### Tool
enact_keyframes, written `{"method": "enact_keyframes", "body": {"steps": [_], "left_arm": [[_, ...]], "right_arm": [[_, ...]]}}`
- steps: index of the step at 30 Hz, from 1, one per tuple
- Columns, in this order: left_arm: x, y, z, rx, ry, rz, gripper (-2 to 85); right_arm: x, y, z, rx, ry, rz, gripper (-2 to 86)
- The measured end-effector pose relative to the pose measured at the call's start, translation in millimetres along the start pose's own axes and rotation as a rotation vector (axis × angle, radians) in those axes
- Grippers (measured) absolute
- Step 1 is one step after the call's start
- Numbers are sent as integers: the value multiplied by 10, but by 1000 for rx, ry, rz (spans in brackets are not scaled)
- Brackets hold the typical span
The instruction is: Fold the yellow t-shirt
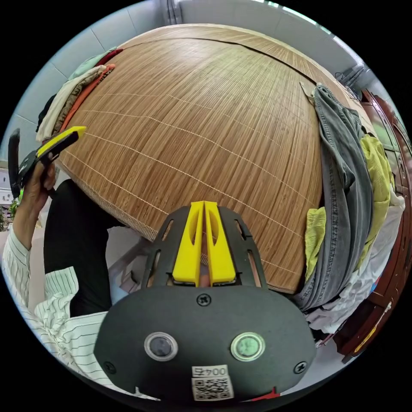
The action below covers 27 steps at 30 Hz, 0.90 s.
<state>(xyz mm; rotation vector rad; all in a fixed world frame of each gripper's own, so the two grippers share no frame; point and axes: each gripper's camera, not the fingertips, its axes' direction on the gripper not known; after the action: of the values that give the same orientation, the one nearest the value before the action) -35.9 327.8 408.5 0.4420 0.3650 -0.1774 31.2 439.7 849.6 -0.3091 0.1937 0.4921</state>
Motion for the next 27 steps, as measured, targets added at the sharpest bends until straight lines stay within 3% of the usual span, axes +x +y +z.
{"method": "enact_keyframes", "body": {"steps": [4, 11, 17, 21, 27], "left_arm": [[184, 85, 150, 14, -45, -1, 6], [202, 46, 257, 14, 44, -73, 5], [285, 3, 312, 1, 39, -133, 3], [250, -11, 350, -1, 78, -176, 3], [257, -54, 391, -11, 83, -181, 2]], "right_arm": [[42, 209, -76, 56, -12, -7, -2], [256, 613, -177, 164, -120, 59, 0], [377, 1166, -315, 365, -193, 200, 19], [1185, 1701, -906, 589, -109, 423, 101], [2675, 1703, -1566, 552, 24, 627, 145]]}}
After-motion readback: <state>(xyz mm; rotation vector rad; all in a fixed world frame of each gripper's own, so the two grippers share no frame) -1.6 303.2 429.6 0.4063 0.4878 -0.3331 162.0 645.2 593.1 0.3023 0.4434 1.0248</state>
